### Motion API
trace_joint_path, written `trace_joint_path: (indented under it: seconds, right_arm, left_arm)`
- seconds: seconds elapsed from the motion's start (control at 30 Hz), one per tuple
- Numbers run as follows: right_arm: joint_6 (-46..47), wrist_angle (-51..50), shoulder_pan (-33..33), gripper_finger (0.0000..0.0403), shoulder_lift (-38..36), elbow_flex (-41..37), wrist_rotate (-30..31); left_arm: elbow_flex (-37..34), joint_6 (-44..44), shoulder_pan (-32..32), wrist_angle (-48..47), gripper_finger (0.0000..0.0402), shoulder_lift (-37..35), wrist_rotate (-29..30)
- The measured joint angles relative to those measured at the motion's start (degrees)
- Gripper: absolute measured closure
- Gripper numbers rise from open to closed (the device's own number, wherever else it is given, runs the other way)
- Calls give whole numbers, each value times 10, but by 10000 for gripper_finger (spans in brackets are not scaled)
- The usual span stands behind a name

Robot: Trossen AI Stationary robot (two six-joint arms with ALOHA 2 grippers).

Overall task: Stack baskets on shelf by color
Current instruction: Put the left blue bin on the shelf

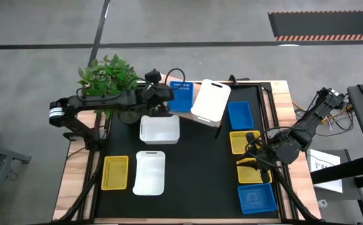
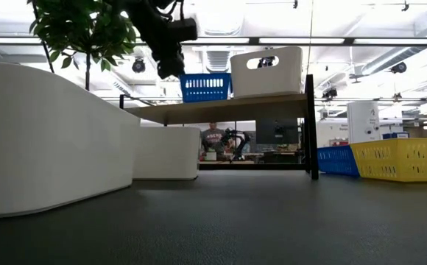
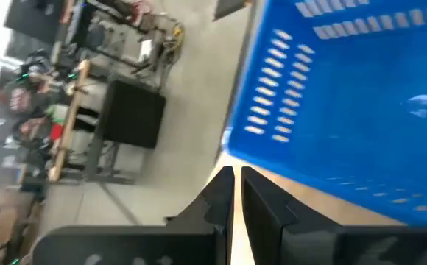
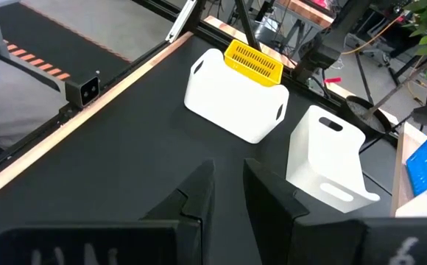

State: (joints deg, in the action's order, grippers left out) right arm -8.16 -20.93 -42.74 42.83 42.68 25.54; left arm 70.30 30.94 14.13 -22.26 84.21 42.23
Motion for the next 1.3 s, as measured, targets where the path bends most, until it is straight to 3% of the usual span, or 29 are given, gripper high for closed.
trace_joint_path:
  seconds: [0.27, 0.47, 0.83, 1.3]
  right_arm:
    - [0, -2, 0, 337, 0, 0, 0]
    - [0, -2, 0, 337, 0, 0, 0]
    - [0, -2, 0, 337, 0, 0, 0]
    - [-7, -2, 0, 337, 0, 0, 0]
  left_arm:
    - [24, -62, -10, -28, 391, -17, -19]
    - [7, -82, 18, -80, 391, -15, -103]
    - [2, -77, 49, -70, 391, 11, -107]
    - [3, 61, 57, 28, 391, 28, -136]
